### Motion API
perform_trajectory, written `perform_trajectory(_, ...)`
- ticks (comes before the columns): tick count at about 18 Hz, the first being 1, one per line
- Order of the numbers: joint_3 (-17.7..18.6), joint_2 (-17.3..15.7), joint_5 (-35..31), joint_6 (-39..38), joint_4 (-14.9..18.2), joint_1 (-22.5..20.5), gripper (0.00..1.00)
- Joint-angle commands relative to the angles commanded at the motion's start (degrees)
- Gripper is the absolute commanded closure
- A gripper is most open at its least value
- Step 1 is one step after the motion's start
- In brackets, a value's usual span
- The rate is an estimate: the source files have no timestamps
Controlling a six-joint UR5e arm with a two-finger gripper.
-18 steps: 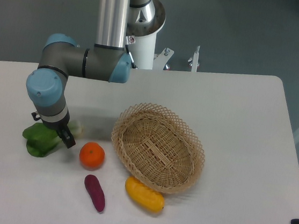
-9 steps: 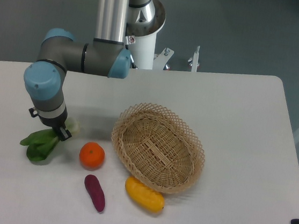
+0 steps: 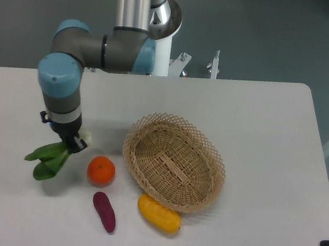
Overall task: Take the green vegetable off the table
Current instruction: 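Lift the gripped bok choy up off the table, then carry the bok choy over the basket to beside the basket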
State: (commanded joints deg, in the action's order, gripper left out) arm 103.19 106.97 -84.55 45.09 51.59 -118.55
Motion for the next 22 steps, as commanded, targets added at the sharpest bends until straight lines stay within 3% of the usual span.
perform_trajectory(10,-8.25,0.17,-0.88,0.97,1.49,-9.93,0.78)
perform_trajectory(18,-22.67,6.49,-1.93,8.96,12.29,-15.91,0.77)
perform_trajectory(22,-24.96,8.17,-1.93,18.17,14.68,-21.18,0.77)
